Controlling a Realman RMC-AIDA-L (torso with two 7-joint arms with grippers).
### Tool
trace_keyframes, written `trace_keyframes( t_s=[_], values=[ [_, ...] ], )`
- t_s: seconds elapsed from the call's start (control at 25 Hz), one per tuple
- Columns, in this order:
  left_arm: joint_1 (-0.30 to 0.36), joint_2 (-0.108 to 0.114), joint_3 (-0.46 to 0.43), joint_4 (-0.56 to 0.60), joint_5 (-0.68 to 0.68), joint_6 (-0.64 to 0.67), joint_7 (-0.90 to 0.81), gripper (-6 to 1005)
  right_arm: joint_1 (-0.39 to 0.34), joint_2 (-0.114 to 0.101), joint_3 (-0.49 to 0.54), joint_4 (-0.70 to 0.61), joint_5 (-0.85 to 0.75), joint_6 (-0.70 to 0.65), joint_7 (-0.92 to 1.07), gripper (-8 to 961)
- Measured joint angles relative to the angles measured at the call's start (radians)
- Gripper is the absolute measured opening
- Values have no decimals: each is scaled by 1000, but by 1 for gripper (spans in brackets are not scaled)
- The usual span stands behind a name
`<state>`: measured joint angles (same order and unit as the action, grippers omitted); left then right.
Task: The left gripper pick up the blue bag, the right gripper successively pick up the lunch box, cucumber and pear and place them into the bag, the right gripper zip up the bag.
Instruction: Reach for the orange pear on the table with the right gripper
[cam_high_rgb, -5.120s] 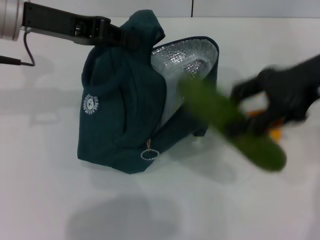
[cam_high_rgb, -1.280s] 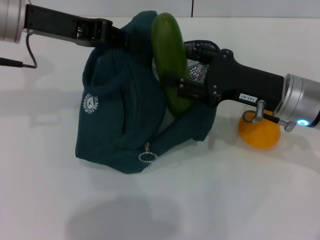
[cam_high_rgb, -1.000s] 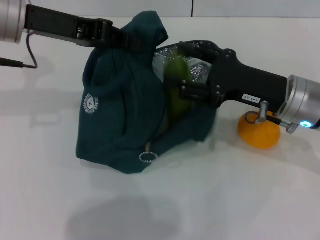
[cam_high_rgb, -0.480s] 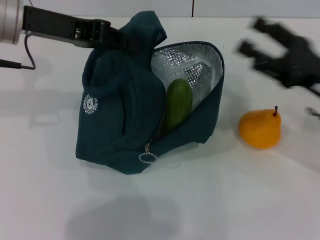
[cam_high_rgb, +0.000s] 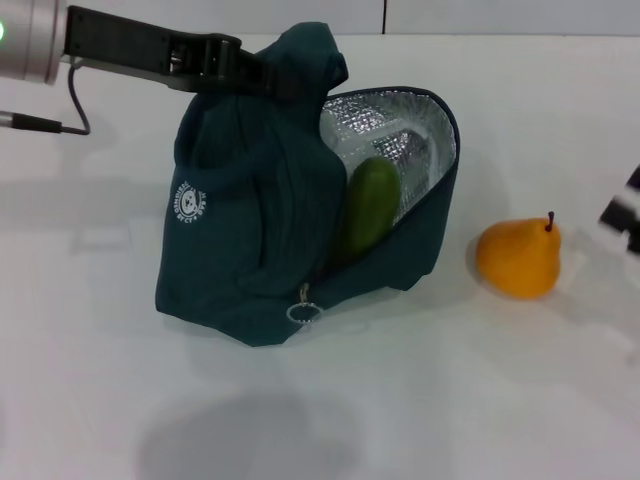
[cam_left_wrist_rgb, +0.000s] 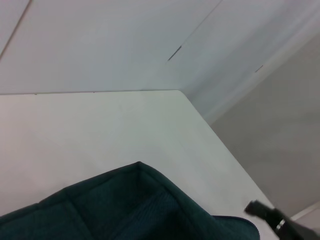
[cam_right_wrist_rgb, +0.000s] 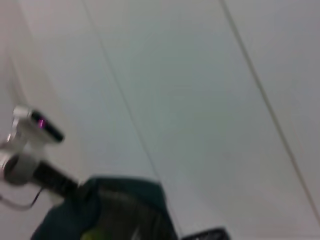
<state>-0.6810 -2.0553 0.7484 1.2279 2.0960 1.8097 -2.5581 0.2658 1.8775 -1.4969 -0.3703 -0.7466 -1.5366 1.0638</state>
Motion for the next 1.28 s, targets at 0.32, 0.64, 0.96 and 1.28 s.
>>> trace_keyframes(
  t_s=[0.32,0.64,0.96,1.28],
  values=[
    [0,-6,0,-2,-1,-5,-1,44,51,26,-1,-3,-81,138,-14,806],
    [5,-6,0,-2,-1,-6,-2,44,90,35,-1,-5,-128,156,-20,797],
    [6,-5,0,-2,-1,-6,-1,44,88,35,-1,-6,-132,164,-25,746],
    [7,-3,0,-2,-1,-6,-2,44,107,36,0,-5,-163,186,-19,625]
  ],
)
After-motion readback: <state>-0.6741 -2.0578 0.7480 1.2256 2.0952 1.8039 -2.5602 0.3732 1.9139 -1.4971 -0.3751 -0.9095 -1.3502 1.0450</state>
